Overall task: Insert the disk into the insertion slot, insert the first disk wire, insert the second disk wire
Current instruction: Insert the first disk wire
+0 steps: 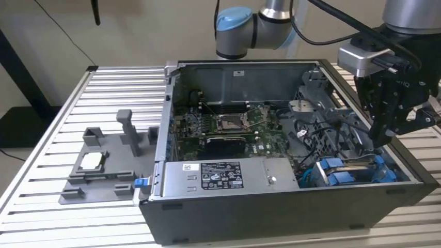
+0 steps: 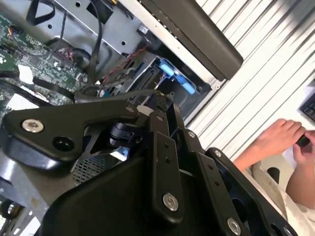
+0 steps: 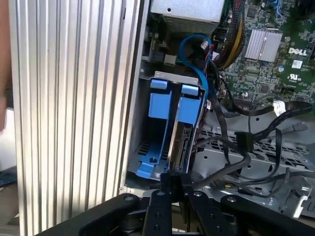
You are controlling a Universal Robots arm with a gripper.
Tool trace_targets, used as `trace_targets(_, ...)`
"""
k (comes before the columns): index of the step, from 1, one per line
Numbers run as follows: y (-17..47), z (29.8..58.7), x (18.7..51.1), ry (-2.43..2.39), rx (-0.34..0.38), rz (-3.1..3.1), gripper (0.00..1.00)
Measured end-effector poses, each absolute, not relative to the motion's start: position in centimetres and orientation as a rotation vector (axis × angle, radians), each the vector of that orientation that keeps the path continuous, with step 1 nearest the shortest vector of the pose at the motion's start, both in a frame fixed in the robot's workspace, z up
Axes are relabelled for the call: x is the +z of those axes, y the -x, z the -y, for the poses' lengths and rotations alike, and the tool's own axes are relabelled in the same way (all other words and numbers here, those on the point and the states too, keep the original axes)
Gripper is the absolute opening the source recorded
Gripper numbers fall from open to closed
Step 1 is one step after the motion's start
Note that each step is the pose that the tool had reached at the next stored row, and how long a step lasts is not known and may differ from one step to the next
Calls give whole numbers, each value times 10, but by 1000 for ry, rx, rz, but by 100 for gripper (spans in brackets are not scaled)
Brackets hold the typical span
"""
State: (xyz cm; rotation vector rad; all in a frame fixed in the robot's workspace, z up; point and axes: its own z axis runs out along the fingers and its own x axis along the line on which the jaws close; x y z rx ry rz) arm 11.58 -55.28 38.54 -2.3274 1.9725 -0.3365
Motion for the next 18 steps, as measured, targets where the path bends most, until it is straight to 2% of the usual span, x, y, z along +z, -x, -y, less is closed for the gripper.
trace_targets(18, -131, 560, 382, 2253, -109, -2051, 19)
